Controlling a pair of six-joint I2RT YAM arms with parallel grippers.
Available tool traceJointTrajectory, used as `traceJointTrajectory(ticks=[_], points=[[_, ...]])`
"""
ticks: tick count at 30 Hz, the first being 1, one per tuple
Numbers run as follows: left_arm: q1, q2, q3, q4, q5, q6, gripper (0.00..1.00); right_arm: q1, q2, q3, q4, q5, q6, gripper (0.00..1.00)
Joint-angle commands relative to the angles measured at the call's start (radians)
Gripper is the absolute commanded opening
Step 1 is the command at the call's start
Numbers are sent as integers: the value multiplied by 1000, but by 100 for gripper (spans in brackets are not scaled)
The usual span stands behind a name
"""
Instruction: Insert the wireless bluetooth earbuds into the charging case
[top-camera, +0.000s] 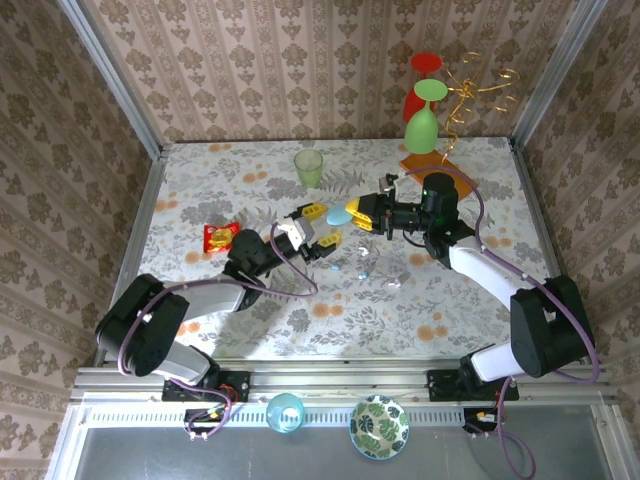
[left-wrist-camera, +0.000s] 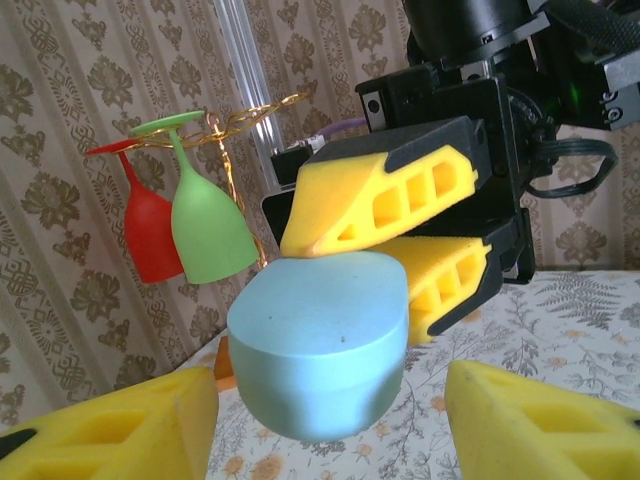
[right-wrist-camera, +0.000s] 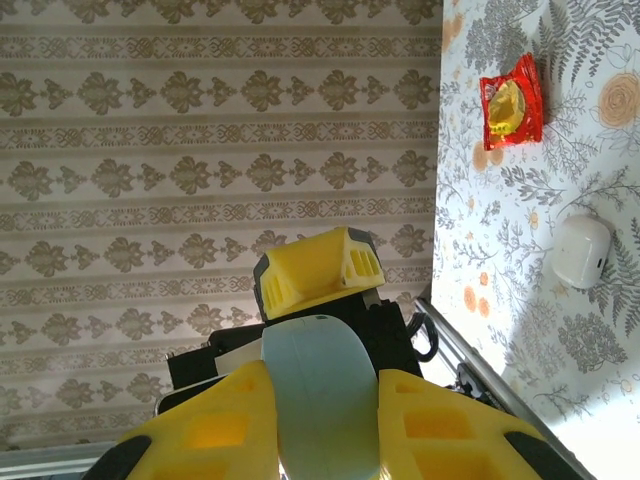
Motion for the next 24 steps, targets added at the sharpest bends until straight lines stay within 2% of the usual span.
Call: traceJointTrajectory(ticks=[1,12,24], points=[[-8,15,40,20,29,-27,57,-3,-5,-8,35,-27,-3,8],[-11,43,65,16,44,-45,47,4,-7,-8,58,-27,8,7],[-13,63,75,32,54,-43,47,13,1,-13,100,-28,42,7]])
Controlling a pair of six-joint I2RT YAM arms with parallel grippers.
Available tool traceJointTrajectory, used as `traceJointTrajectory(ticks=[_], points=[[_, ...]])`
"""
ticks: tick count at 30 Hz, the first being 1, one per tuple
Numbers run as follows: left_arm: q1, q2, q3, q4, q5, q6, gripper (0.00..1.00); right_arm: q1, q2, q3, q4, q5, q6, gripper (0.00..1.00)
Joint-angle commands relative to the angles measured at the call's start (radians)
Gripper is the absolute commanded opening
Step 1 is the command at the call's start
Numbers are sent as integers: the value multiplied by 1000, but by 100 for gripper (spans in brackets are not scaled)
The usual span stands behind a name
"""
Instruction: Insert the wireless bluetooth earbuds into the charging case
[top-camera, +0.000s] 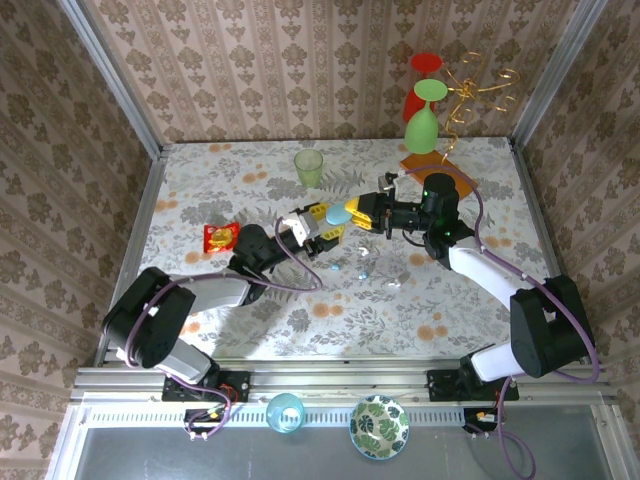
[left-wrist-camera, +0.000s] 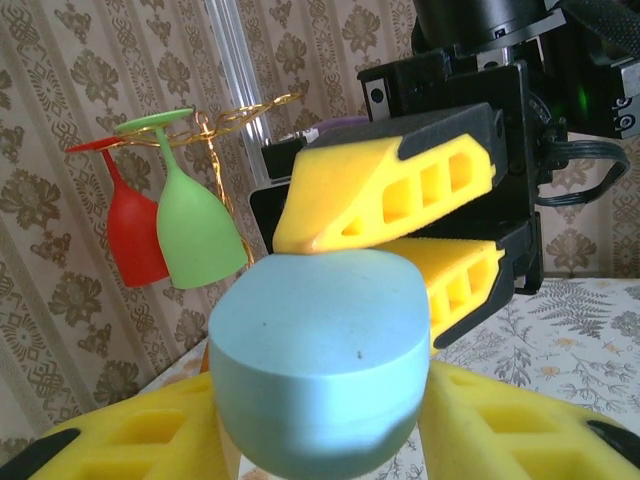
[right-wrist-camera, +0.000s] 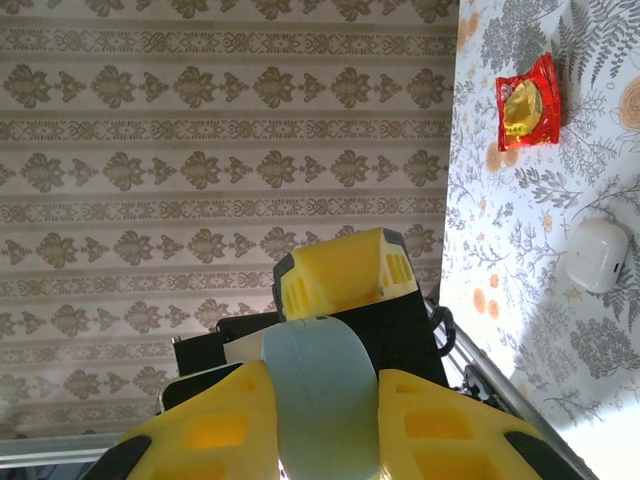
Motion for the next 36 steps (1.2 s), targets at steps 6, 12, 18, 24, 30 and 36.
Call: traceJointTrajectory(ticks=[6,12,18,24,30,36], points=[[-9,4,32,35,36,-23,47,8,4,-13,53,-25,17,7],[-16,1,45,36,34,-21,47,10,8,-16,51,-26,18,7],[-22,7,56,35,34,-19,46,10,12,-18,42,-28,14,6],[-27,11,61,34,40,-17,38,10,11,-19,43,-29,16,6],[-32,11,62,35,33,-19,45,10,10,-26,34,-23,12,6],[-36,9,64,35,34,-19,41,10,9,-26,34,-21,13,6]])
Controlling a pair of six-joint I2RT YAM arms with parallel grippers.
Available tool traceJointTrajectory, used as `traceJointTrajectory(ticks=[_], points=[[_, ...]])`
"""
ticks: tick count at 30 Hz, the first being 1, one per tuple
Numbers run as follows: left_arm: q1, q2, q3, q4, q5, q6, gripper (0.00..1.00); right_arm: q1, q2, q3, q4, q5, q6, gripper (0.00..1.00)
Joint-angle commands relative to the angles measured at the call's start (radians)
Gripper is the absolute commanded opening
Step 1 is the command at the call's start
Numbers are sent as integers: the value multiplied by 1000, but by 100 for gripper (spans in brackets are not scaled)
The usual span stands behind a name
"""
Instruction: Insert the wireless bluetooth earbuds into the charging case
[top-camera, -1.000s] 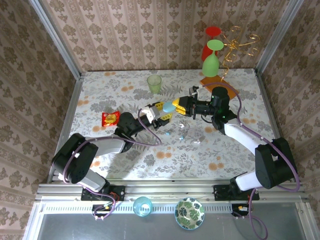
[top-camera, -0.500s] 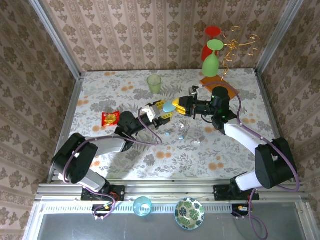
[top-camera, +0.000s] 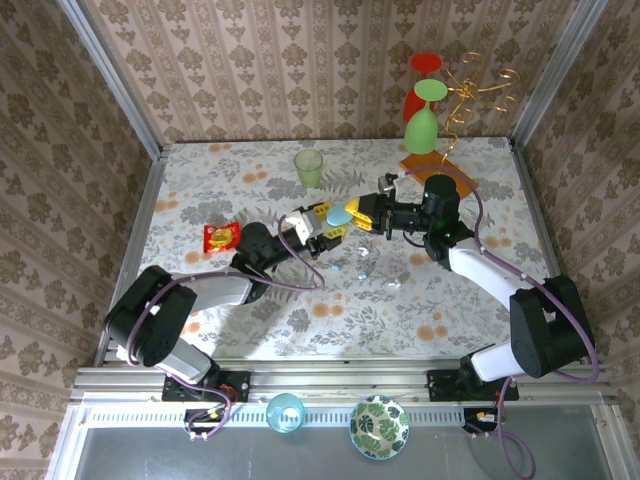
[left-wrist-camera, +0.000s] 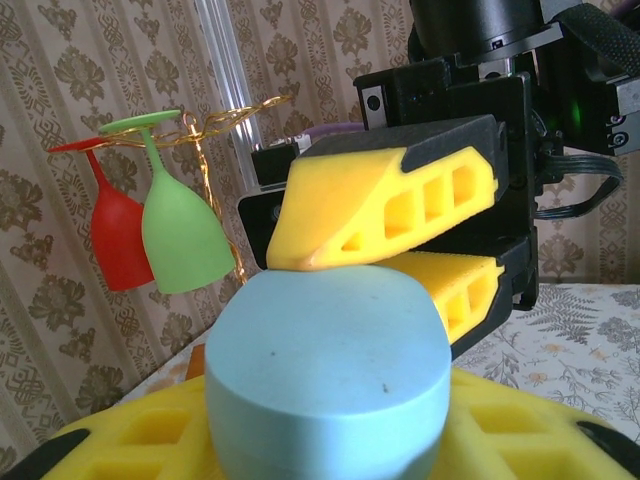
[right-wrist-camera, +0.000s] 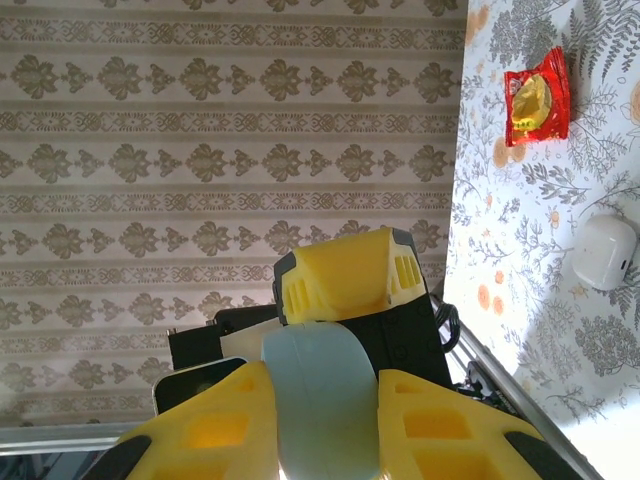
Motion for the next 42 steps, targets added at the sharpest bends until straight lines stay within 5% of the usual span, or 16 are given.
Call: traceJointTrajectory(ticks=[1,9,16,20,22,29,37,42], points=[[-21,2,38,51,29,-4,40,9,9,-11,-1,-6,6,6],[-26,1,38,55,27,-11,50,8,15,-16,-2,-4,5,6],[-27,10,35,54,32,-5,36,9,9,-12,3,-2,12,6],[-27,12,31,53,29,1,54,9,7,-15,46,-5,44,6],[-27,12,27,54,29,4,54,10,6,-15,63,-4,55,6],[-27,8,16,53,30,7,46,7,7,-25,120,-8,97,6],[-27,11,11,54,20,13,52,8,10,-29,159,-3,120,5],[-26,11,12,55,24,11,43,6,11,-29,155,-5,122,6]])
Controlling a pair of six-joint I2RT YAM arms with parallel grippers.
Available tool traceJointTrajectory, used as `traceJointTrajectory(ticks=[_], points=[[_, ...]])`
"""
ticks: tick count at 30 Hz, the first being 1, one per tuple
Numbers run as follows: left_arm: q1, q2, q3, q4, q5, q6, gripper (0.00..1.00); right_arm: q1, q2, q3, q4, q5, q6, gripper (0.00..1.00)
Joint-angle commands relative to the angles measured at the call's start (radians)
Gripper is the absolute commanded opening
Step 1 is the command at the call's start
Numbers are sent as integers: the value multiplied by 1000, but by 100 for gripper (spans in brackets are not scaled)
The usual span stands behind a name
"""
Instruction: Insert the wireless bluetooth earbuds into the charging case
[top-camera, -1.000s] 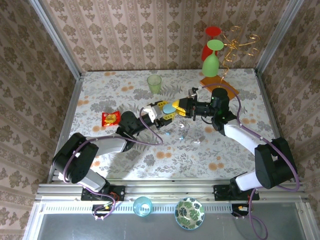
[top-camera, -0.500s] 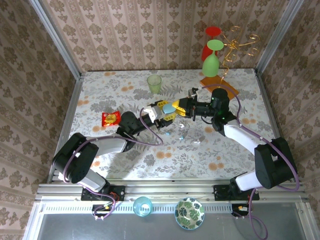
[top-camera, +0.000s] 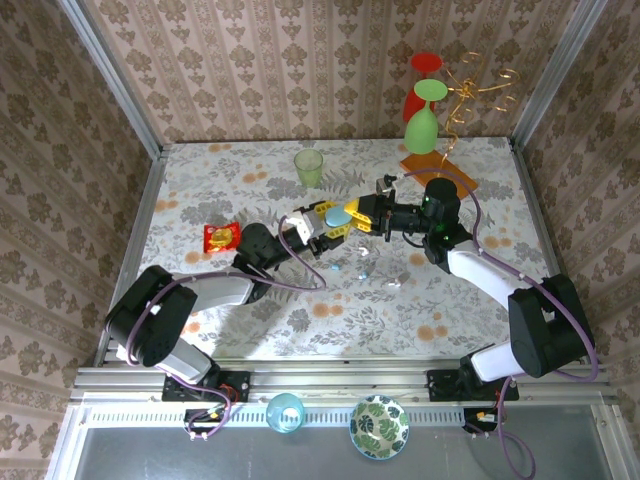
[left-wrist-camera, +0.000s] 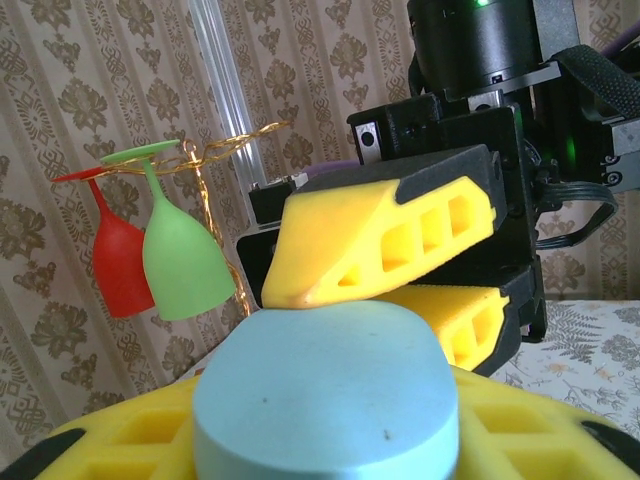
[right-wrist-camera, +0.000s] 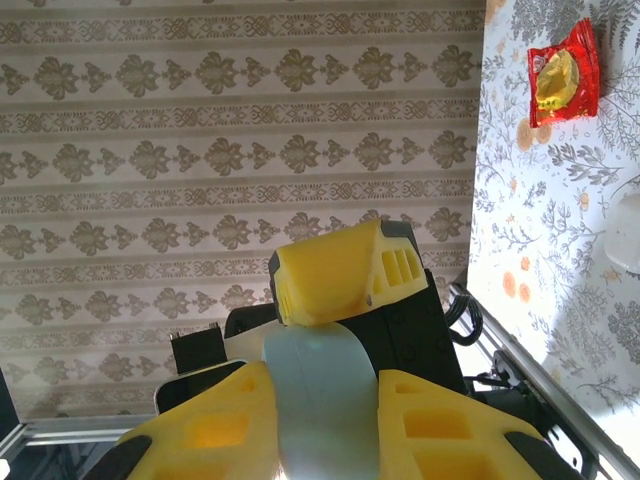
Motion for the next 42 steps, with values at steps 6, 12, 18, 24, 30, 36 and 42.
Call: traceJointTrajectory(ticks=[6,12,18,24,30,36,42], points=[[-7,12,6,24,41,13,39,2,15,-2,58,5,20,6],[-6,16,7,23,40,16,49,2,13,3,62,4,27,5],[-7,17,6,24,43,16,42,1,17,0,64,6,30,5],[-6,14,5,23,50,15,29,1,14,2,56,9,29,6],[-6,2,0,23,48,0,23,-4,-5,-2,-14,34,-40,40],[17,-17,-14,16,48,-89,22,-28,-101,38,-286,91,-321,67],[36,-82,-32,-74,90,-188,18,-21,-225,108,-622,208,-871,79]])
